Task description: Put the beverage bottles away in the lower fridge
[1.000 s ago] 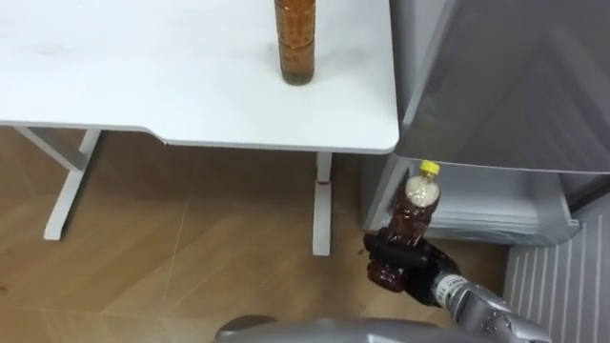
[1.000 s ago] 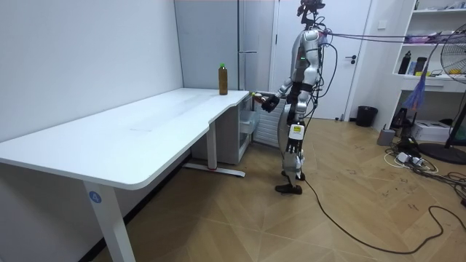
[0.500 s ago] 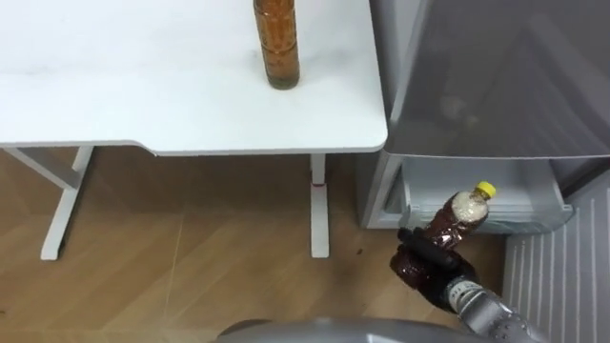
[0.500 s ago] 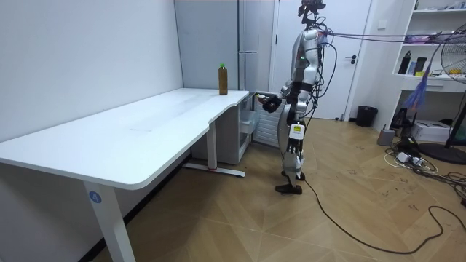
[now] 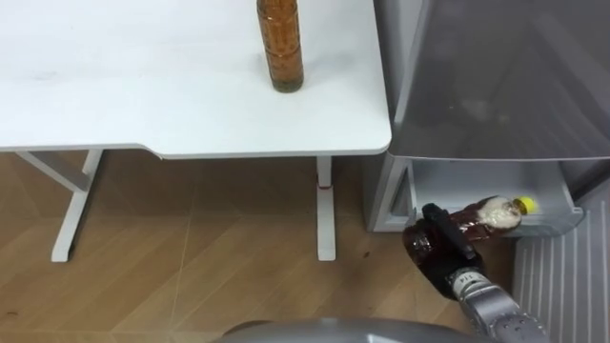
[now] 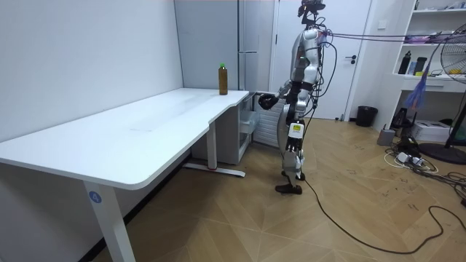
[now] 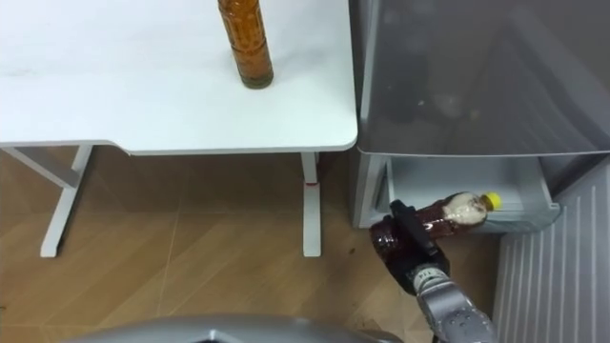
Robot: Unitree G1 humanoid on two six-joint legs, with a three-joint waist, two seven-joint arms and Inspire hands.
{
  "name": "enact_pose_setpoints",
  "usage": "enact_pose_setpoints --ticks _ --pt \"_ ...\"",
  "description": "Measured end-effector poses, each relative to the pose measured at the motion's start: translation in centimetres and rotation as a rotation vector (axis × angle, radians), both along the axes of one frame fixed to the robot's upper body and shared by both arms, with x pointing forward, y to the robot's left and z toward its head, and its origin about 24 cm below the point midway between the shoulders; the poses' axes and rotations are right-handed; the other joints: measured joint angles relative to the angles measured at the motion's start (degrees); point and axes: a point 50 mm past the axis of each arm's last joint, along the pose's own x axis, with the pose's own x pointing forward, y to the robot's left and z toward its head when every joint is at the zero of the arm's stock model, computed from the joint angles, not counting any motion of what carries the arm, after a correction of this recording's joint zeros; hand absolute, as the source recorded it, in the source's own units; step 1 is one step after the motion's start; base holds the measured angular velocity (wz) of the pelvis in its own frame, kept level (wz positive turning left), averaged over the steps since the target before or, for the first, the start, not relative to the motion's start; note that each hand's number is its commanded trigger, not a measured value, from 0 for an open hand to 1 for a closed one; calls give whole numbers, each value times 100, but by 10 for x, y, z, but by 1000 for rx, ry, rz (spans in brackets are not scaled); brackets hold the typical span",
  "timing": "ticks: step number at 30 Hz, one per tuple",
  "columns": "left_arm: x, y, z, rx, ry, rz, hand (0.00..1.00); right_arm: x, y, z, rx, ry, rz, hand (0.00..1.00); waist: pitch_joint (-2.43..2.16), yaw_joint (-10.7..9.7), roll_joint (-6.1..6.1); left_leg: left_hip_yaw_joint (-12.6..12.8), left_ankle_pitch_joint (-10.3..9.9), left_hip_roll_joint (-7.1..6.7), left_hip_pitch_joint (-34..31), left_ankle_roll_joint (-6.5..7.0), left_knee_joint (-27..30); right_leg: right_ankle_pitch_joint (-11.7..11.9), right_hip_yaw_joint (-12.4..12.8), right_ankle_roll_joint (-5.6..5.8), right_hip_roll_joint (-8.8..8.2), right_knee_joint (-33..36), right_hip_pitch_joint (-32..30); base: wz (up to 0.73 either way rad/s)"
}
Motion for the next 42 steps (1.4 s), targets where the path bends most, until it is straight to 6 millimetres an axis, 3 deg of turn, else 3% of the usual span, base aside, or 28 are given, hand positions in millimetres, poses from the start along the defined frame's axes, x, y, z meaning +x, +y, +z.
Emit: enact_pose_setpoints --ticks 8,24,29,33,35,40,42 --pt "-4 1 1 1 5 20 0 2 -10 3 36 -31 -128 100 33 -8 -60 15 1 -9 3 -2 -20 -28 1 -1 -3 -12 35 0" --pt "-20 2 2 -30 46 18 0 24 -38 16 26 -94 -294 100 31 -111 -44 -82 0 -25 5 -3 72 -107 -234 -2 -52 23 123 8" --pt "-17 5 3 -20 35 29 0 31 -48 17 20 -84 -350 100 19 -128 -5 -91 1 -39 -225 -2 203 -182 -290 -12 -102 227 -131 7" --pt "8 16 4 8 -36 7 0 68 -52 30 46 -136 -401 100 17 -159 4 -109 45 -15 -817 7 374 -222 -296 -34 -130 604 -785 0" --pt "33 24 6 36 -94 -27 0 95 -58 42 49 -166 -410 100 52 -112 -49 -82 145 -19 -1126 18 393 -214 -300 -47 -180 856 -1203 0" --pt "82 32 10 77 -210 -70 0 114 -60 50 33 -172 -407 100 153 -13 -182 -62 201 12 -1920 29 784 -202 -305 -133 -216 1259 -1990 2" --pt "93 30 12 75 -243 -89 0 119 -61 52 28 -167 -407 100 163 13 -193 -65 218 10 -2242 58 933 -197 -303 -142 -253 1454 -2338 2"
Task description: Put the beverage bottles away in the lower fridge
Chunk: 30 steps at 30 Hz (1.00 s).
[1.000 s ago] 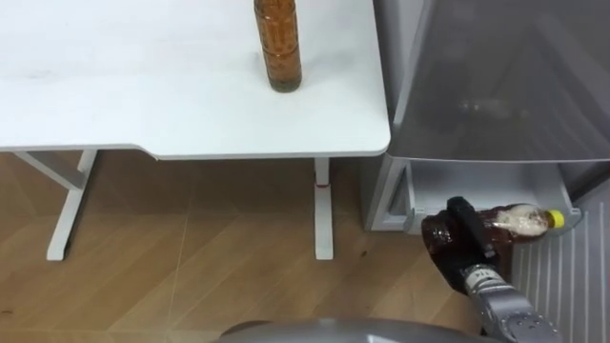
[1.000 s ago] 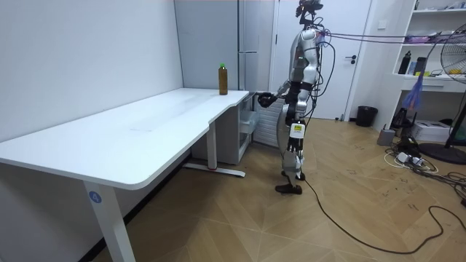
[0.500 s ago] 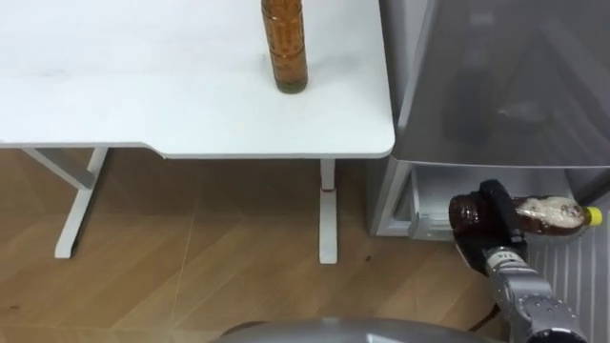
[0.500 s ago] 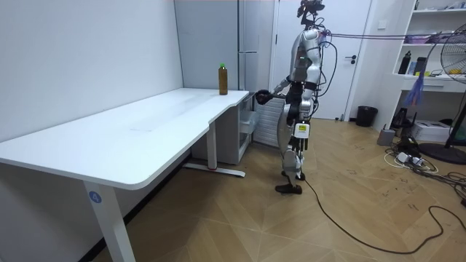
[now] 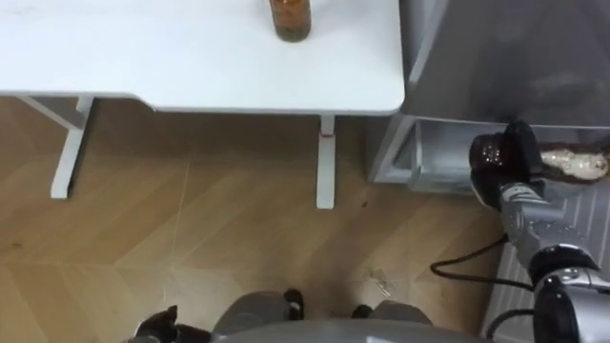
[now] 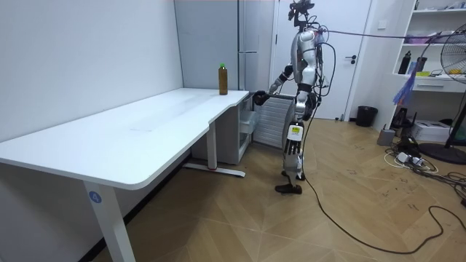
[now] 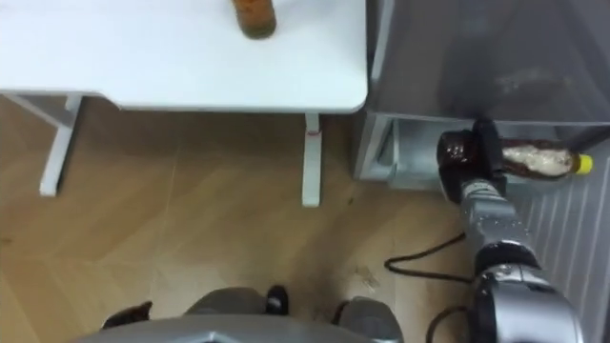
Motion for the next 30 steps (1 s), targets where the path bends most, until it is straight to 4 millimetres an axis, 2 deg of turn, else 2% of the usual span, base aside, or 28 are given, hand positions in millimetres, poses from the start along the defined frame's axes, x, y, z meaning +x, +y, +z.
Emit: enact_pose_setpoints --ticks 2,4,11,18,20,22,24,30 --pt "8 -1 1 0 -24 -10 0 3 -3 3 -8 -1 -2 100 -1 79 8 29 7 -6 -314 25 121 -9 22 -9 -51 217 -370 -10" --pt "18 -1 3 3 -43 -27 0 5 -8 6 -18 8 -10 100 4 251 15 50 14 -6 -707 46 276 -20 70 -30 -78 415 -800 -10" --pt "21 0 3 13 -40 -4 0 22 -15 21 -39 -7 1 100 42 348 15 70 87 -117 -1403 94 562 -214 152 -51 -282 1053 -1620 9" --pt "27 -2 4 45 -56 -37 0 46 -19 47 -80 -78 23 100 97 449 -63 112 102 -110 -1810 95 636 -225 156 -78 -351 1186 -2068 1" --pt "29 -3 4 54 -56 -57 0 59 -16 59 -95 -107 45 100 130 447 -119 212 108 -117 -1918 104 640 -234 193 -95 -404 1270 -2252 -10" --pt "28 -2 4 58 -57 -61 0 70 -13 70 -108 -122 59 100 135 422 -128 243 110 -117 -1986 106 637 -235 186 -99 -424 1289 -2333 -3" --pt "28 0 4 64 -63 -63 0 76 -16 79 -125 -126 61 100 140 417 -137 282 111 -121 -1989 107 633 -248 173 -97 -447 1335 -2334 4" --pt "28 3 5 80 -65 -59 0 78 -19 83 -135 -100 59 100 161 404 -172 400 113 -109 -1996 114 634 -293 181 -82 -476 1353 -2346 2"
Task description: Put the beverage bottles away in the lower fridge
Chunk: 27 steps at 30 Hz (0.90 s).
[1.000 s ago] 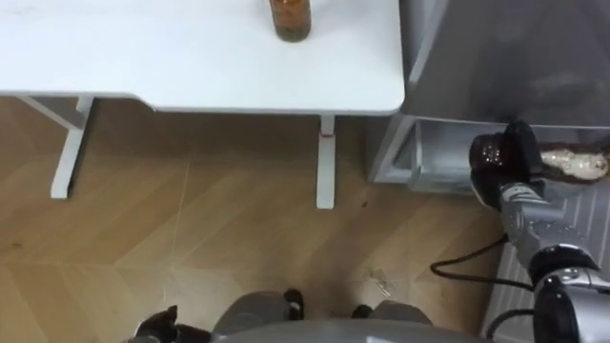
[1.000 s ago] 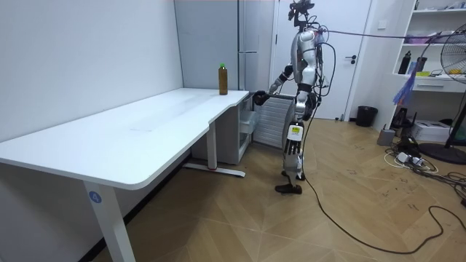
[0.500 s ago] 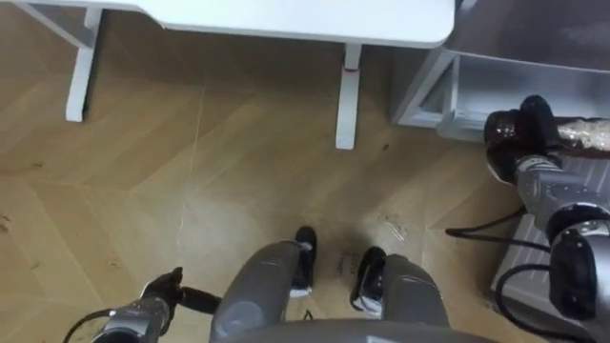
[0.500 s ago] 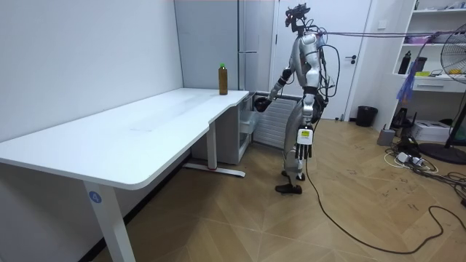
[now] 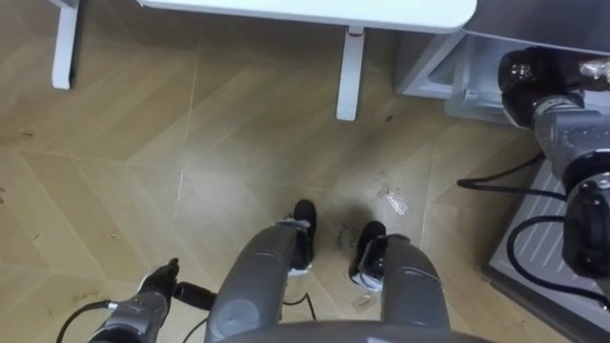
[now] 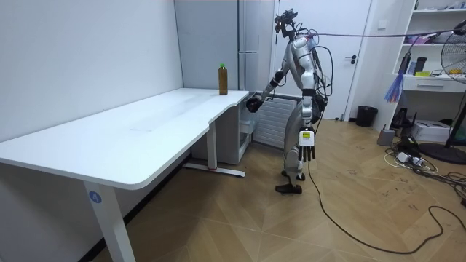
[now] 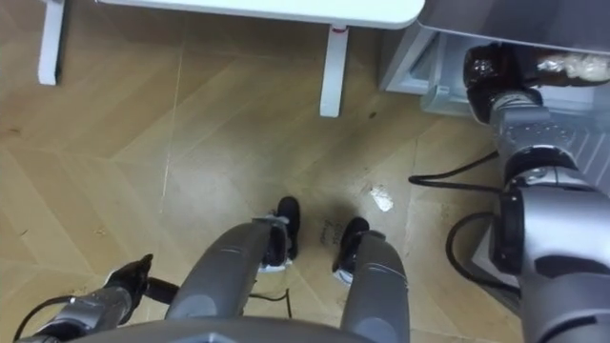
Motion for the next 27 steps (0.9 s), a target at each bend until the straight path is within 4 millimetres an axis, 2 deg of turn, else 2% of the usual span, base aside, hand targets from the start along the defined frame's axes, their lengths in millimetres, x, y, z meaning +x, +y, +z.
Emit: enact_pose_setpoints --ticks 6,7,8,27 --pt "1 3 1 6 -5 12 0 8 4 8 7 31 12 100 -4 -101 -1 138 20 3 -82 34 63 -56 -7 -19 -78 159 -128 4" --pt "1 3 1 6 -5 12 0 9 4 10 10 33 10 17 -5 -102 -1 165 20 6 -105 35 83 -68 2 -23 -88 196 -164 0" --pt "1 3 1 6 -4 12 0 12 5 13 12 31 11 0 -6 -109 1 234 26 35 -139 46 89 -72 5 -29 -90 212 -211 0" --pt "1 3 1 5 1 16 0 15 0 23 6 74 -18 0 -47 -91 70 295 42 46 -169 71 114 -69 48 -37 -89 315 -280 0"
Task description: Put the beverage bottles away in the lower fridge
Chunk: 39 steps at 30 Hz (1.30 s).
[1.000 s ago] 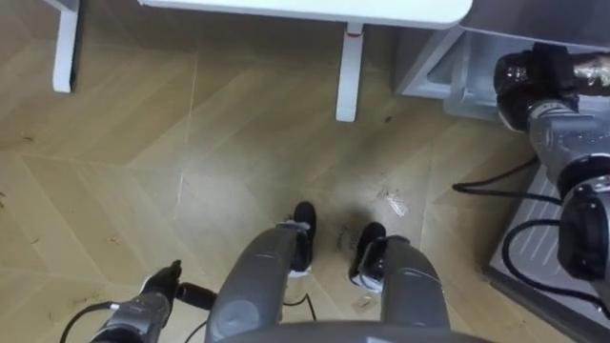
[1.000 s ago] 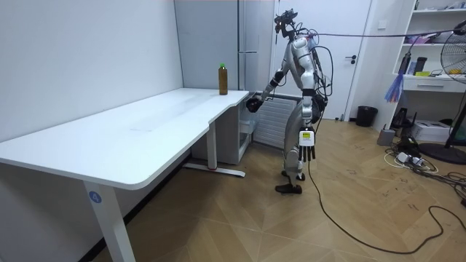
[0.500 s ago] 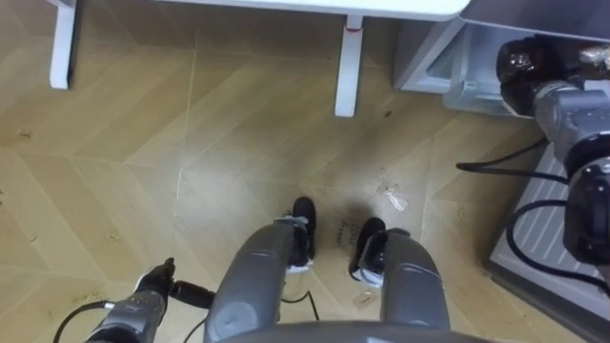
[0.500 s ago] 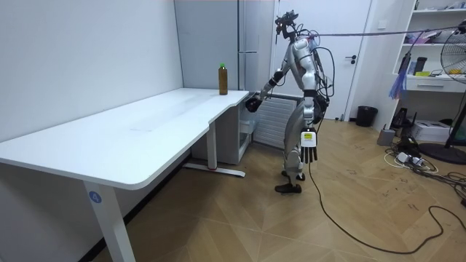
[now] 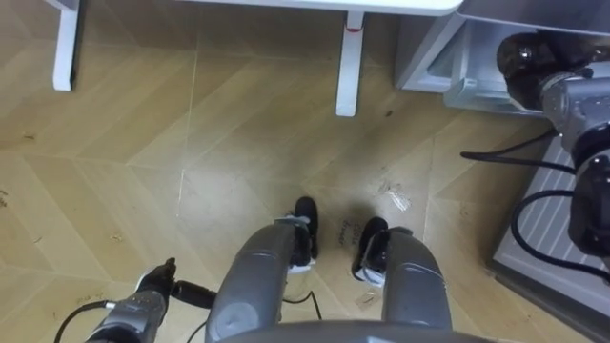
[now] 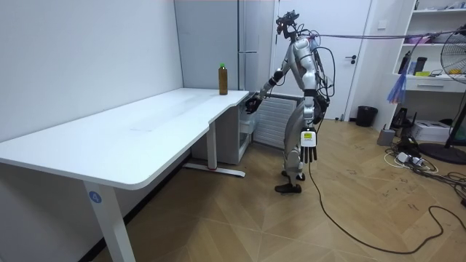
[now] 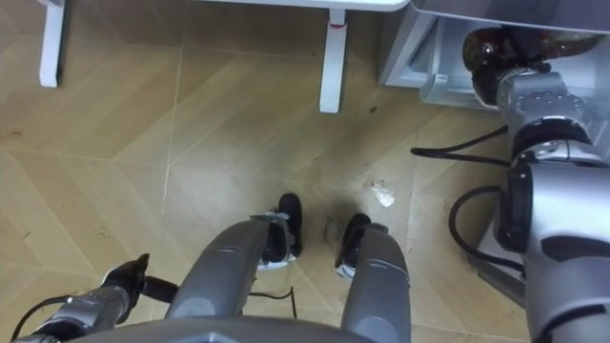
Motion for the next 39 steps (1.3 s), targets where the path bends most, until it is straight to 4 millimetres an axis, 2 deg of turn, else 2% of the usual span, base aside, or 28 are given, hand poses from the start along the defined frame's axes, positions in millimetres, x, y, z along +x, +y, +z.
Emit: enact_pose_setpoints --ticks 16,32,39 --pt "-1 0 0 0 12 3 0 -1 -2 0 -4 -1 -4 0 -27 65 45 -4 3 18 56 2 24 9 -22 -15 10 4 67 0" --pt "-1 -1 -1 -1 14 -4 0 -3 -3 -2 -3 6 -7 0 -27 71 46 -8 3 20 100 3 32 9 -45 -14 5 -6 137 0" --pt "0 -1 0 -2 9 -5 0 -9 -4 -10 -11 30 -6 0 -24 110 52 -2 1 56 319 2 39 4 -71 -13 39 -67 399 1"
